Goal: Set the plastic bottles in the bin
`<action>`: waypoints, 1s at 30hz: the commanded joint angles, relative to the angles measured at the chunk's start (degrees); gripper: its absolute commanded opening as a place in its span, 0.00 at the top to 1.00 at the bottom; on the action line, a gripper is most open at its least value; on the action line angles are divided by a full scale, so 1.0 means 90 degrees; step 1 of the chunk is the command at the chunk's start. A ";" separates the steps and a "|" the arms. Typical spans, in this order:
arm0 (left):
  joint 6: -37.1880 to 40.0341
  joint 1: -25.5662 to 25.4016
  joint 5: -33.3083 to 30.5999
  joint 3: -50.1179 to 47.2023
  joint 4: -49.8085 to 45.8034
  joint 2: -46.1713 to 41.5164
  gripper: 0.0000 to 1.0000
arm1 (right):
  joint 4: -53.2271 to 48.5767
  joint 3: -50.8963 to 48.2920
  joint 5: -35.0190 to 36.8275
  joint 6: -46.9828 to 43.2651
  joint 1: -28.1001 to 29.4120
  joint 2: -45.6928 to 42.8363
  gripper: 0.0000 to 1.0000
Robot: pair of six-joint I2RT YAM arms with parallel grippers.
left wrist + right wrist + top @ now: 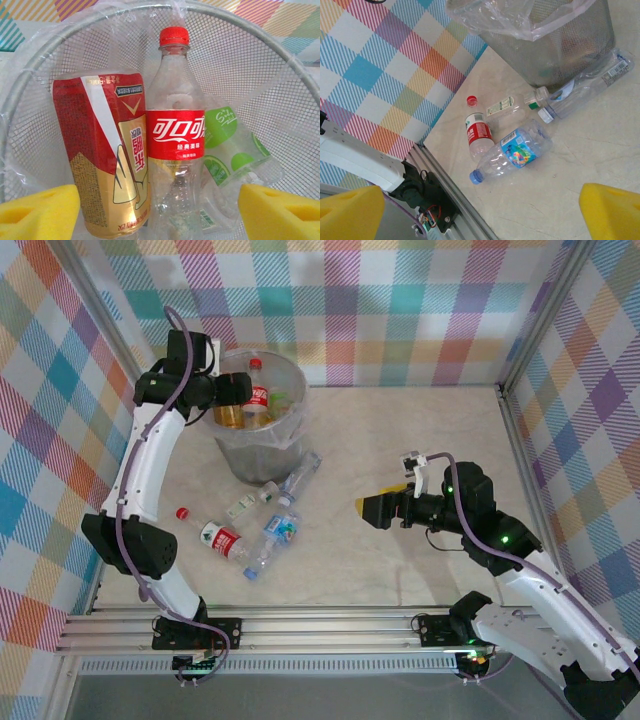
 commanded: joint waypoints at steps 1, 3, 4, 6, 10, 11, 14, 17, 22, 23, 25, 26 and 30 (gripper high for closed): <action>-0.0078 0.0091 0.0471 0.0080 -0.0124 -0.0363 0.19 | 0.0165 -0.0074 0.0115 0.0150 -0.0012 0.0066 0.00; -0.0060 0.0082 0.0959 -0.0242 0.0003 -0.0634 0.18 | 0.0246 -0.0088 0.0165 0.0287 -0.0014 0.0169 0.00; -0.0031 0.0072 0.1209 -0.0498 0.0146 -0.0832 0.17 | 0.0309 -0.0100 0.0183 0.0374 -0.0014 0.0242 0.00; 0.0003 0.0055 0.1591 -0.0980 0.0369 -0.1262 0.15 | 0.0454 -0.0132 0.0235 0.0573 -0.0014 0.0410 0.00; -0.0076 -0.0047 0.2392 -0.1882 0.0622 -0.2114 0.07 | 0.0628 -0.0226 0.0567 0.1092 -0.0005 0.0817 0.00; -0.0125 -0.0130 0.2447 -0.2081 0.0643 -0.2360 0.05 | 0.0707 -0.0273 0.0701 0.1269 -0.0004 0.0905 0.00; -0.0229 -0.0397 0.2458 -0.2725 0.0673 -0.2999 0.00 | 0.1084 -0.0520 0.0934 0.1812 -0.0004 0.1158 0.00; -0.0421 -0.0620 0.2629 -0.3514 0.0785 -0.3650 0.00 | 0.1460 -0.0662 0.1009 0.2190 0.0006 0.1555 0.00; -0.0539 -0.0889 0.3046 -0.4726 0.0839 -0.4427 0.00 | 0.1810 -0.0713 0.1356 0.2659 0.0073 0.2242 0.03; -0.0534 -0.0917 0.3214 -0.4935 0.0867 -0.4567 0.00 | 0.1880 -0.0710 0.1423 0.2790 0.0088 0.2392 0.05; -0.0533 -0.0960 0.3477 -0.5312 0.0931 -0.4749 0.00 | 0.2066 -0.0661 0.1481 0.3015 0.0139 0.2705 0.08; -0.0558 -0.0978 0.3543 -0.5470 0.0980 -0.4852 0.00 | 0.2161 -0.0618 0.1512 0.3116 0.0191 0.2877 0.10; -0.0727 -0.1020 0.3728 -0.6059 0.1403 -0.5188 0.00 | 0.2447 -0.0315 0.1767 0.3348 0.0457 0.3661 0.16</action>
